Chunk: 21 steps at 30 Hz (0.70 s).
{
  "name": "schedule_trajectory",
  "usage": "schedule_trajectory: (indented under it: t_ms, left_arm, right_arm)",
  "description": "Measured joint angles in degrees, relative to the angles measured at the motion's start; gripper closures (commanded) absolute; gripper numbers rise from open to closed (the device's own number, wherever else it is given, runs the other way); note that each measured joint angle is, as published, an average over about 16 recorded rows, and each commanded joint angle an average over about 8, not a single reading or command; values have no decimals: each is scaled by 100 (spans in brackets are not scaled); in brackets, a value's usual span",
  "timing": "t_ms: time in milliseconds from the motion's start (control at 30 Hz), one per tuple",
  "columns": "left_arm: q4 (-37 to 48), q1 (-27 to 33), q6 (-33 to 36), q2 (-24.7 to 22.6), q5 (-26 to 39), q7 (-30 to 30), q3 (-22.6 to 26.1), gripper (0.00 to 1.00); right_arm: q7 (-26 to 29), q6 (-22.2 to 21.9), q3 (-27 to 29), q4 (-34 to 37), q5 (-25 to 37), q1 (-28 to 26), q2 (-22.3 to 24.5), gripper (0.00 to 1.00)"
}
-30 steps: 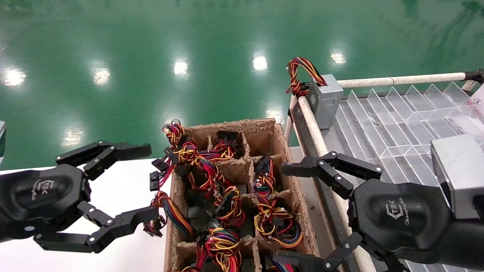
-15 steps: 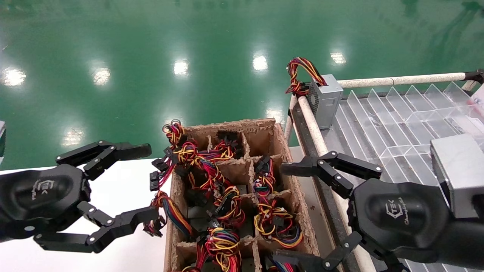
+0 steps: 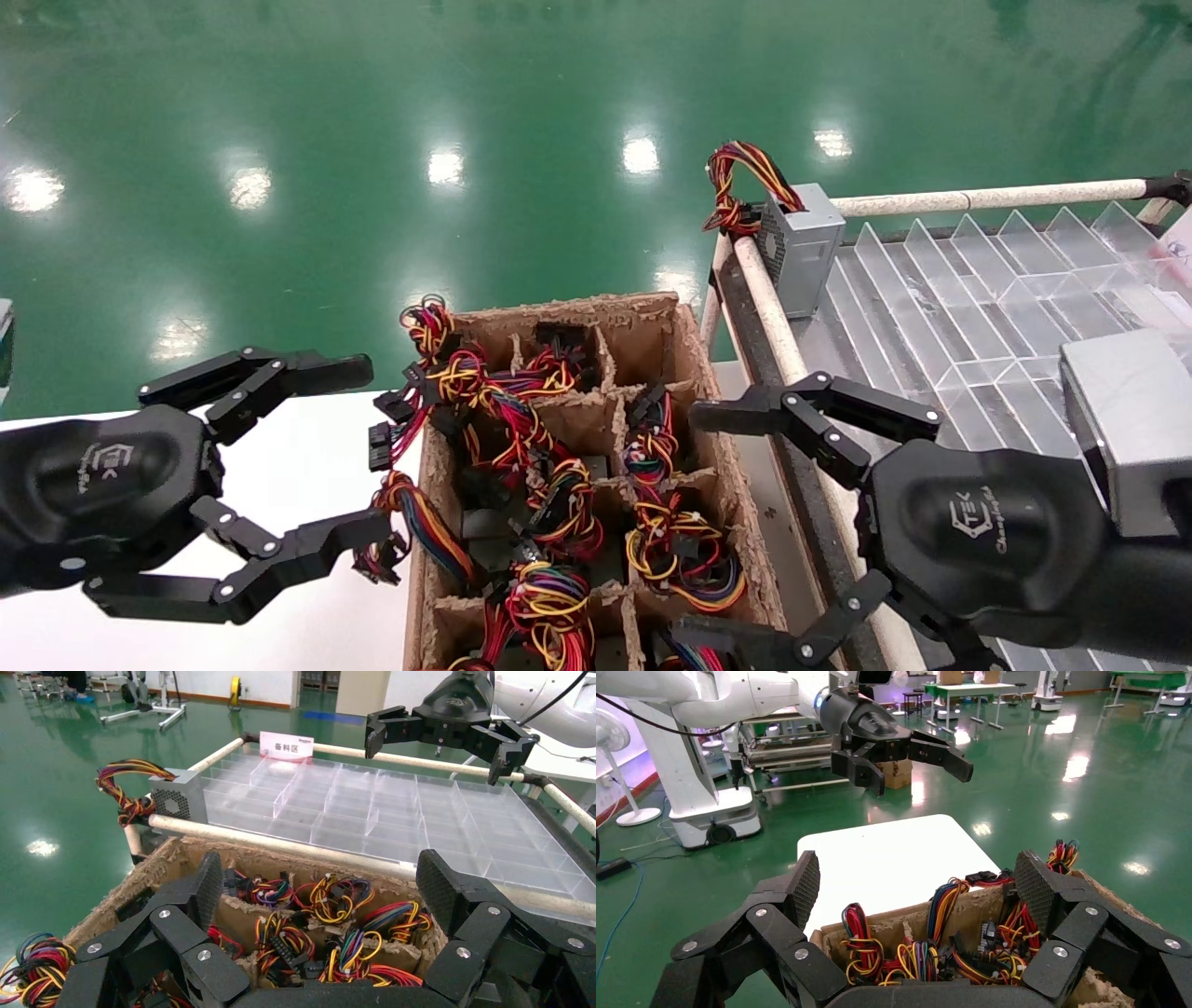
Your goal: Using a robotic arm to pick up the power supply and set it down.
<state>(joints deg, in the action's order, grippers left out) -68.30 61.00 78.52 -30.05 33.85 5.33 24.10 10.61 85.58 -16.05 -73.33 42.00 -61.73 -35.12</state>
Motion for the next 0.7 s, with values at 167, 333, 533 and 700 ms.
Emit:
schedule_trajectory:
  t_ms: [167,333,533,700]
  left_arm:
    - [0,0,0,0,0,0,0,0]
    - [0,0,0,0,0,0,0,0]
    - [0,0,0,0,0,0,0,0]
    - [0,0,0,0,0,0,0,0]
  right_arm:
    - [0,0,0,0,0,0,0,0]
    - [0,0,0,0,0,-1,0,0]
    - [0,0,0,0,0,-1,0,0]
    - [0,0,0,0,0,-1,0,0]
